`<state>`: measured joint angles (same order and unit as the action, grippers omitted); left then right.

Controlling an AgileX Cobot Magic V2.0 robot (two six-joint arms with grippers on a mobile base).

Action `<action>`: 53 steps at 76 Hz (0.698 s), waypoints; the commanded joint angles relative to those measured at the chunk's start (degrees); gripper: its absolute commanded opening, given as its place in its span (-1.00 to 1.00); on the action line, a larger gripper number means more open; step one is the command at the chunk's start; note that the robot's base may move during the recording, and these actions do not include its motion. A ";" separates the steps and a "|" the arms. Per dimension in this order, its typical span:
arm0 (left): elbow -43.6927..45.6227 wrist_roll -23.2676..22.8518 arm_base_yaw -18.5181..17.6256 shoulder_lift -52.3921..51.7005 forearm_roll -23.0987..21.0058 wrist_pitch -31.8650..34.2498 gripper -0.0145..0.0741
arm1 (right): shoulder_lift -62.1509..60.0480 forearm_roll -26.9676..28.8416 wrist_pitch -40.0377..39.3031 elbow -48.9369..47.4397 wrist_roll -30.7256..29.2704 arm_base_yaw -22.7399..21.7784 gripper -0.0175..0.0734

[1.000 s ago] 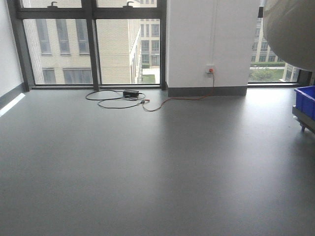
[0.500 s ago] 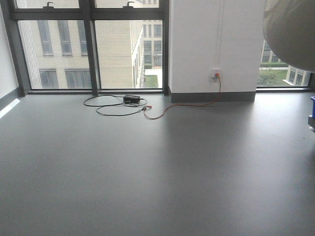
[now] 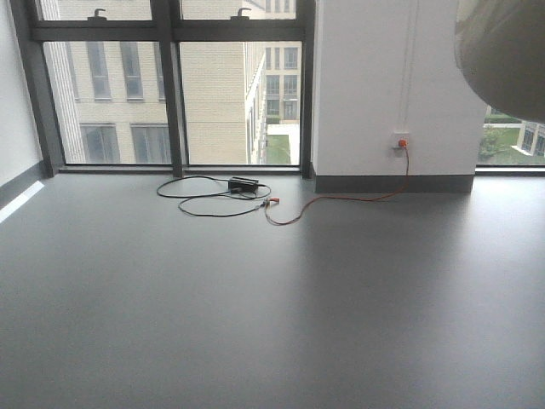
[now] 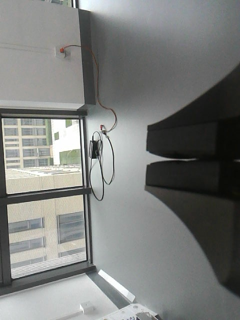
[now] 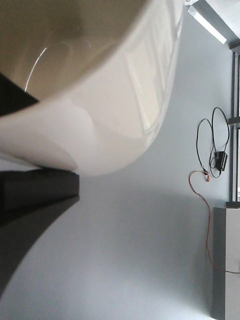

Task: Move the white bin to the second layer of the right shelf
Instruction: 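Turn the base toward the roller shelf of blue crates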

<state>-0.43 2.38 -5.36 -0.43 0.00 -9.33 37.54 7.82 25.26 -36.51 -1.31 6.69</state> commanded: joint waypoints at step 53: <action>-2.11 -0.18 -0.26 -0.81 0.00 4.90 -0.48 | -0.15 0.52 -5.53 -1.87 0.04 -0.25 -0.51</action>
<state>-0.43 2.38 -5.36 -0.43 0.00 -9.33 37.54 7.82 25.26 -36.51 -1.31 6.69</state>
